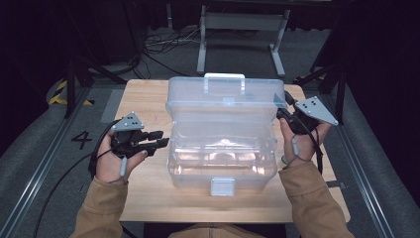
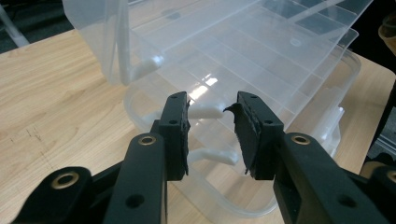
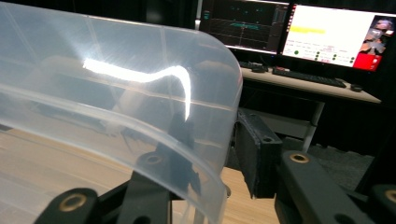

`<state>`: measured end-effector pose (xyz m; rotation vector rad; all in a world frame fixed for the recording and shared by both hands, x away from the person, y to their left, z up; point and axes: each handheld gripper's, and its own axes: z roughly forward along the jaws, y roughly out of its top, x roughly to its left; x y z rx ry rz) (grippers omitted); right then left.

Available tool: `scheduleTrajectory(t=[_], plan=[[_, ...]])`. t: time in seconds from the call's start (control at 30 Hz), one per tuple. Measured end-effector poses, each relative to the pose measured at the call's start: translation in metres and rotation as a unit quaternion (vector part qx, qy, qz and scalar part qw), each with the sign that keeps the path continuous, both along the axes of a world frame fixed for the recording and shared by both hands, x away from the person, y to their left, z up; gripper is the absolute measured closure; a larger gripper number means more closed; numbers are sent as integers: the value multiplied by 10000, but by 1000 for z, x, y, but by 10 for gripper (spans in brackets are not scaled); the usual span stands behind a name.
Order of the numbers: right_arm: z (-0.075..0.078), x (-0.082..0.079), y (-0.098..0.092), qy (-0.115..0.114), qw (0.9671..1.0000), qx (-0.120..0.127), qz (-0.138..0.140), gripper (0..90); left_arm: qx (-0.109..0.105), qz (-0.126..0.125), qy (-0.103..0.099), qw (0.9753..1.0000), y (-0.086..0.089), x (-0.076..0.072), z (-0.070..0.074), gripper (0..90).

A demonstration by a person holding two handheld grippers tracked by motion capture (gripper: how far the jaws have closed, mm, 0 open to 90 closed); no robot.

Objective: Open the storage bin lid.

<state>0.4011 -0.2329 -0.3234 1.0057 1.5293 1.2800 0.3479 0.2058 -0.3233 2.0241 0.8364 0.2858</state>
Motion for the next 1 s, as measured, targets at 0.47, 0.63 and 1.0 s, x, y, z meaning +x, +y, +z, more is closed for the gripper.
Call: scheduleTrajectory(t=[0.47, 0.63, 1.0], plan=[[6, 18, -2, 465, 9987, 131, -133, 785, 105, -546, 170, 9983, -10, -5, -1, 637], [8, 22, -4, 555, 9983, 161, -94, 785, 296, -960, 261, 9946, -24, -14, -3, 628], [12, 29, -6, 703, 9974, 147, -9, 777, 808, -1766, 752, 9781, -53, -18, -28, 595]])
